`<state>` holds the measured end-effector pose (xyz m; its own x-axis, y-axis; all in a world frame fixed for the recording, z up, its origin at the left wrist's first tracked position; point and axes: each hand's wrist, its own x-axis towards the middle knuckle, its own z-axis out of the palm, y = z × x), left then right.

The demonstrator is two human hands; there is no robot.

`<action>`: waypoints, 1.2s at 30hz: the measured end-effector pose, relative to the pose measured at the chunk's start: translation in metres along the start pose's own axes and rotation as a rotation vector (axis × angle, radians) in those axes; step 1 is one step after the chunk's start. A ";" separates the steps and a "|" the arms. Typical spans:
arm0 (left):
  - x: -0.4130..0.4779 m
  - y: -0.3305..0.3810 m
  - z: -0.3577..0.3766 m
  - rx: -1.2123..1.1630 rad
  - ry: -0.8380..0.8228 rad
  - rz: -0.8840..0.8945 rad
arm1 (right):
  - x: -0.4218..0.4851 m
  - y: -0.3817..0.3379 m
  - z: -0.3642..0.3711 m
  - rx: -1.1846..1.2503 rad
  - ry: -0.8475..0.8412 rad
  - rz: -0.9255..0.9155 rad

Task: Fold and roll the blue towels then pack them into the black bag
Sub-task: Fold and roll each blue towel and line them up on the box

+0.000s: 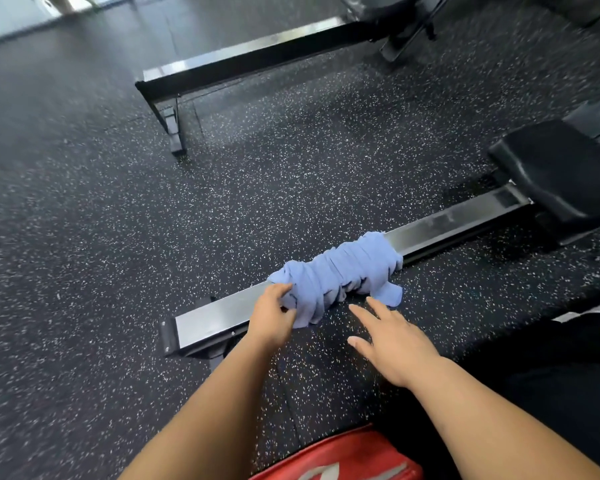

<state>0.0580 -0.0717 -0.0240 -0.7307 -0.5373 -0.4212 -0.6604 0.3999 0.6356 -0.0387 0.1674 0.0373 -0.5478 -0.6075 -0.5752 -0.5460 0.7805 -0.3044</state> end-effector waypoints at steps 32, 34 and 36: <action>-0.128 0.266 -0.008 -0.405 -0.251 0.629 | -0.166 0.062 -0.133 0.502 0.742 0.143; -0.134 0.291 -0.001 -0.437 -0.284 0.651 | -0.185 0.076 -0.144 0.488 0.830 0.164; -0.137 0.316 0.004 -0.443 -0.299 0.688 | -0.205 0.090 -0.157 0.475 0.902 0.182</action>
<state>-0.0514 0.1313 0.2324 -0.9985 -0.0399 0.0363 0.0274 0.2050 0.9784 -0.0753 0.3385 0.2469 -0.9751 -0.2063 0.0811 -0.2086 0.7302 -0.6506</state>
